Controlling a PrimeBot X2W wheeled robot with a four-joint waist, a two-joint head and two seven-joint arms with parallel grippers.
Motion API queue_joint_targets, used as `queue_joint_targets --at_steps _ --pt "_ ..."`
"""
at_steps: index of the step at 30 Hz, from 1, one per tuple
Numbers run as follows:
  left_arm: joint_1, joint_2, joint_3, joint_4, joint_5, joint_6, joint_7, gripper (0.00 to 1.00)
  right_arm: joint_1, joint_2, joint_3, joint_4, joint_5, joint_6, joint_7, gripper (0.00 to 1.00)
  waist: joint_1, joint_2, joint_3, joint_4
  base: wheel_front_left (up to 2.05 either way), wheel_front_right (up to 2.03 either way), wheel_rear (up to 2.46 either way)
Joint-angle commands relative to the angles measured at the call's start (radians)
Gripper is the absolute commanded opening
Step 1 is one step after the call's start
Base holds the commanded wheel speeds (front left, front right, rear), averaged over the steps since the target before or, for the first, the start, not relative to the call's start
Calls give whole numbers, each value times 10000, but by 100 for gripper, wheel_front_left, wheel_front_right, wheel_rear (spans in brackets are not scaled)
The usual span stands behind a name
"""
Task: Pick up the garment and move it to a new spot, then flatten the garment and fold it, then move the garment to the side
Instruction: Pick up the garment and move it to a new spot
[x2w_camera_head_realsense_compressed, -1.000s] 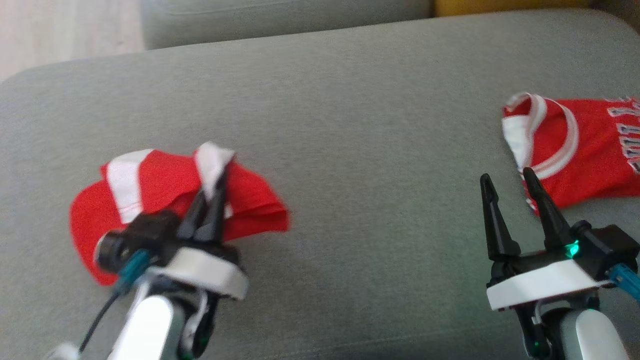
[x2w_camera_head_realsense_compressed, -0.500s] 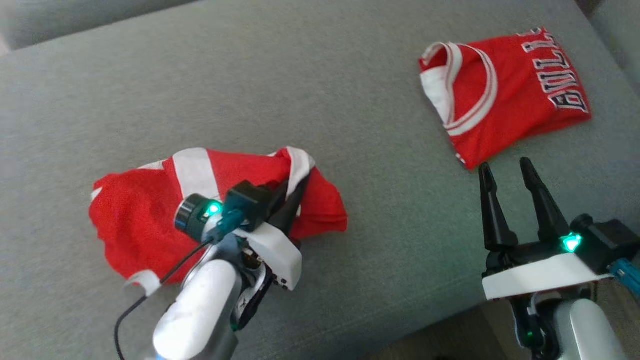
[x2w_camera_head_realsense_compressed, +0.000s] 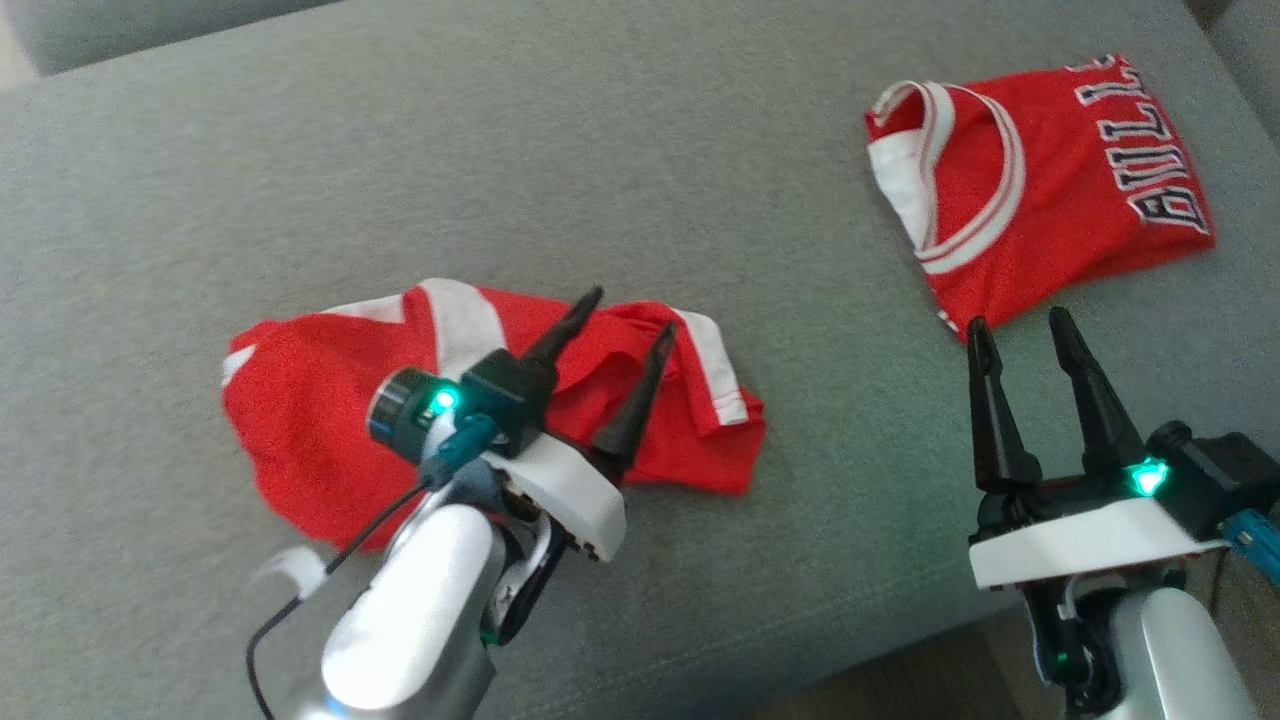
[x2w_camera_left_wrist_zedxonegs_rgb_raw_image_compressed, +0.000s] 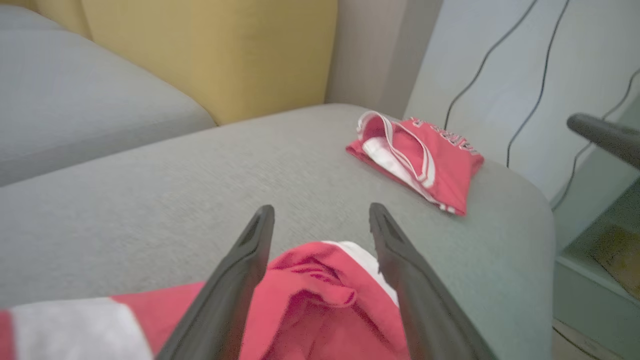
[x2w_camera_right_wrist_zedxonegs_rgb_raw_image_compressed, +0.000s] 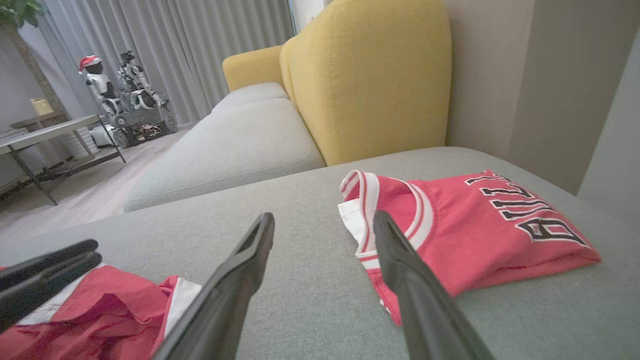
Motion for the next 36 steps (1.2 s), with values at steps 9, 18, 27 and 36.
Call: queue_joint_targets --at_steps 9,18,27,36 --pt "301 563 1607 -1306 -140 1171 -823 100 -101 -38 26 -668 -404 -9 395 100 0 0 -706 1519 0 0 0" --pt "1287 1360 3000 -1642 -463 1963 -1108 100 56 -38 -22 -794 -584 -9 670 100 0 0 -1193 2335 0 0 0" --pt "2705 1824 3519 -2354 -706 2190 -1162 100 362 -38 -215 -821 -685 -9 845 100 0 0 -1705 2755 0 0 0" --pt "3660 2052 3158 -2821 -664 2150 -743 100 968 -38 -251 -780 -731 -9 1002 100 0 0 -2350 2767 0 0 0"
